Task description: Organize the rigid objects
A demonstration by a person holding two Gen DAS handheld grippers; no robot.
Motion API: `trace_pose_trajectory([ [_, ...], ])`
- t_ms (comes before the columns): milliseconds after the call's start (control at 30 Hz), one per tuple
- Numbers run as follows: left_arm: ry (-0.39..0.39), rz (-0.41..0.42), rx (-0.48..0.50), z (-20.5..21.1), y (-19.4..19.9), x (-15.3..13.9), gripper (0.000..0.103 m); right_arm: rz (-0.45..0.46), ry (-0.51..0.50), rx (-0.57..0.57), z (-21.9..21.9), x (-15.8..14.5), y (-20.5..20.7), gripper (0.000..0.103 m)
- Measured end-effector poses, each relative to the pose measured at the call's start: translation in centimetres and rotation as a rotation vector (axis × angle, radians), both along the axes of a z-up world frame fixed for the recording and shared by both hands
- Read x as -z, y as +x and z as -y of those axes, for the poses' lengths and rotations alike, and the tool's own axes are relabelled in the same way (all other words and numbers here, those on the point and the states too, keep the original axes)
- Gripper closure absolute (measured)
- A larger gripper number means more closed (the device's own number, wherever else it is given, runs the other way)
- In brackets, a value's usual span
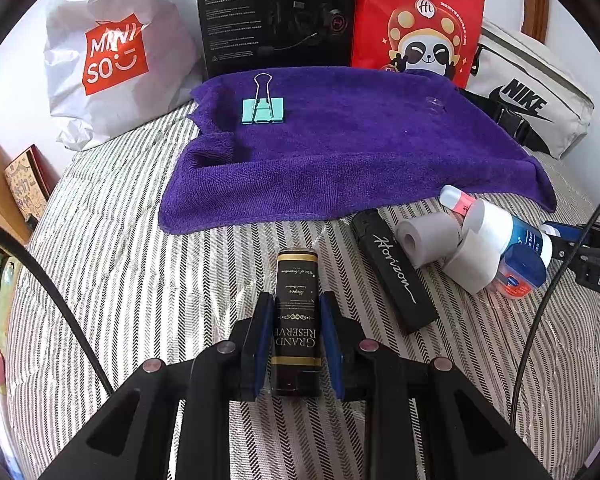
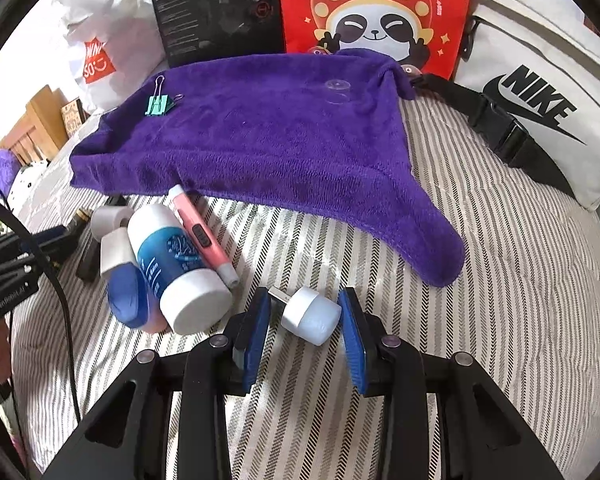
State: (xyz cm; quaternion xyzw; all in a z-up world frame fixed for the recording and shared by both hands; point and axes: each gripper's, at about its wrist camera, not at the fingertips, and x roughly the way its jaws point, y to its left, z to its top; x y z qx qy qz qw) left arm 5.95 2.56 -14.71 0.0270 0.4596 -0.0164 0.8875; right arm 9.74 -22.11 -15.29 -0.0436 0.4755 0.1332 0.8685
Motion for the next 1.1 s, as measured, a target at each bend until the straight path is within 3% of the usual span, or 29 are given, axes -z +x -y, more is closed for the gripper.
trace_pose_trajectory([
  [1100,0.0,-0.09,-0.031,0.1,1.0,-0.3,0.08,-0.027,0.13,0.016,2.5,-1.0,-2.1,0.068],
])
